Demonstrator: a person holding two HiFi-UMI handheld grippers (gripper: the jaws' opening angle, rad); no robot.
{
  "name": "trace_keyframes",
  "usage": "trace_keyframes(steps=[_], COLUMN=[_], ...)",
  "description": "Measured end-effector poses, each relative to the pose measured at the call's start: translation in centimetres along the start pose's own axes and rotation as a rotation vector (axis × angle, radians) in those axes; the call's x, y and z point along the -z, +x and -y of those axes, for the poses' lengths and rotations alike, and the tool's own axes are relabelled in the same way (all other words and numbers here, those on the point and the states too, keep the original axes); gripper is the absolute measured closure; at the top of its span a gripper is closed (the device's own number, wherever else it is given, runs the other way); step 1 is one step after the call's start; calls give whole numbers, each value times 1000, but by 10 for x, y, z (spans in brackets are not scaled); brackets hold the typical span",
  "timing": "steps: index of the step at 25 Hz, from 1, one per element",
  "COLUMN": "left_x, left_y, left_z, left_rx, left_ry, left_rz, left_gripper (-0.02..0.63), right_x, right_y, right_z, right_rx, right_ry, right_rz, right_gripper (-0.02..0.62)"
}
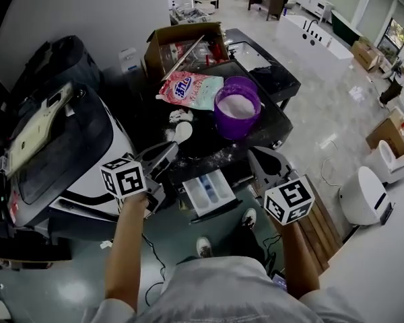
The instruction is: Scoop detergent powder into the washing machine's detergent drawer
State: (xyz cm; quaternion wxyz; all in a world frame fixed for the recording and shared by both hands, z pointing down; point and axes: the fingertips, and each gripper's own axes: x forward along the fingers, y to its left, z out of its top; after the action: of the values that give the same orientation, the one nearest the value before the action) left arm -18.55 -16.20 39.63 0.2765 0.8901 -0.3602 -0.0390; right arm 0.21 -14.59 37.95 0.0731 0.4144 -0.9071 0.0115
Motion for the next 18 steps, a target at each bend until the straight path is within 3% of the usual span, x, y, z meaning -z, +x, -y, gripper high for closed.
trace_keyframes(steps=[9, 14, 18], left_x=[88, 121, 151], left_y=[-16, -19, -19], left_z=[-9, -12, -22], left_rx=[-41, -30, -71], left_ry=[-44, -71, -54], left_rz=[-72, -89, -154], left_gripper=[592, 591, 591], right_x=[47, 73, 93], right_y=[16, 14, 13], right_z=[-40, -46, -48], right_rx=[-76, -84, -81], right_ry=[18, 35, 49], right_rz=[-82, -129, -168], right_gripper=[591, 591, 591])
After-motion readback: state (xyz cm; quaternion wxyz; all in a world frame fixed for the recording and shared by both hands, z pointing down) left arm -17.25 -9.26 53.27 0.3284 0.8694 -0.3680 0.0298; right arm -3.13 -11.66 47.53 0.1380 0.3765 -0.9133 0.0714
